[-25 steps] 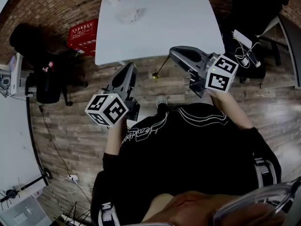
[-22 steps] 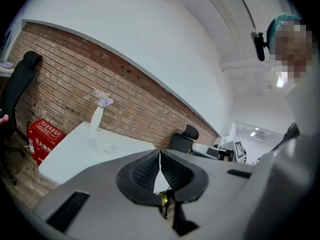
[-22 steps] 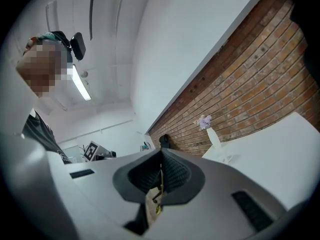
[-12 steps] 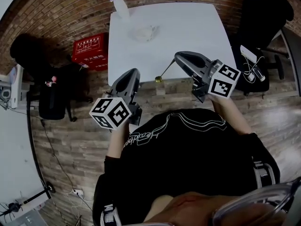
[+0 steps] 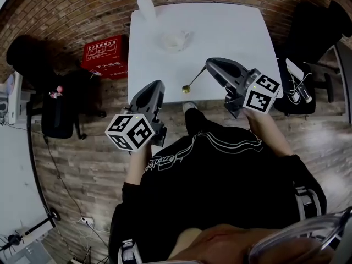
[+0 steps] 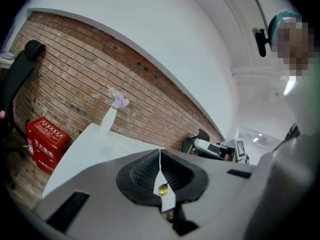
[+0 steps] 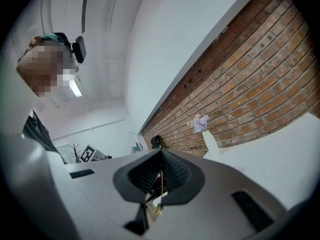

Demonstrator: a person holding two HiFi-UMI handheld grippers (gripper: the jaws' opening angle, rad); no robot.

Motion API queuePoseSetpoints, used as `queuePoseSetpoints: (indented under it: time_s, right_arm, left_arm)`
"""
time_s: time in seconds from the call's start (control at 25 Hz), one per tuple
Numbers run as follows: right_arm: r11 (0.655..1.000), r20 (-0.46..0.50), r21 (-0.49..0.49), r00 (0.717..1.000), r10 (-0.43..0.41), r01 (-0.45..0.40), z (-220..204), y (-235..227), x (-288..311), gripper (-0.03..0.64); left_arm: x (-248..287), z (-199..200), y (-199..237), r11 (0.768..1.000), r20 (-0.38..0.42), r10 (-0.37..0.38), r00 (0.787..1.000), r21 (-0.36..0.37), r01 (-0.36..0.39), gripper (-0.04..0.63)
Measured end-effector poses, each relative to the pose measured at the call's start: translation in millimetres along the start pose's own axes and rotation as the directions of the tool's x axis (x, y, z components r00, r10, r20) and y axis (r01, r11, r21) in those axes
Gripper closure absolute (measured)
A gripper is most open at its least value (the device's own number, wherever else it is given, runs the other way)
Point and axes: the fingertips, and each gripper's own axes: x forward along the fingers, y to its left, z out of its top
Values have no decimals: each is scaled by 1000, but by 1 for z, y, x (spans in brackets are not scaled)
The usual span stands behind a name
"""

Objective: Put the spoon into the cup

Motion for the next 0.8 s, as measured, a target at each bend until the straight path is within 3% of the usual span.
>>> queuePoseSetpoints:
  time_s: [0.36,0.8]
  right_arm:
    - [1000,-11,0,1000,24,-24,19,-43,49,618]
    - [999,-33,43,999,3,-2,40,-115,90,618]
  left_arm:
    - [38,30,41,999,-20,42,999,-11,-42,588]
    - [105,43,84,998,-79,38,996,-55,-43,588]
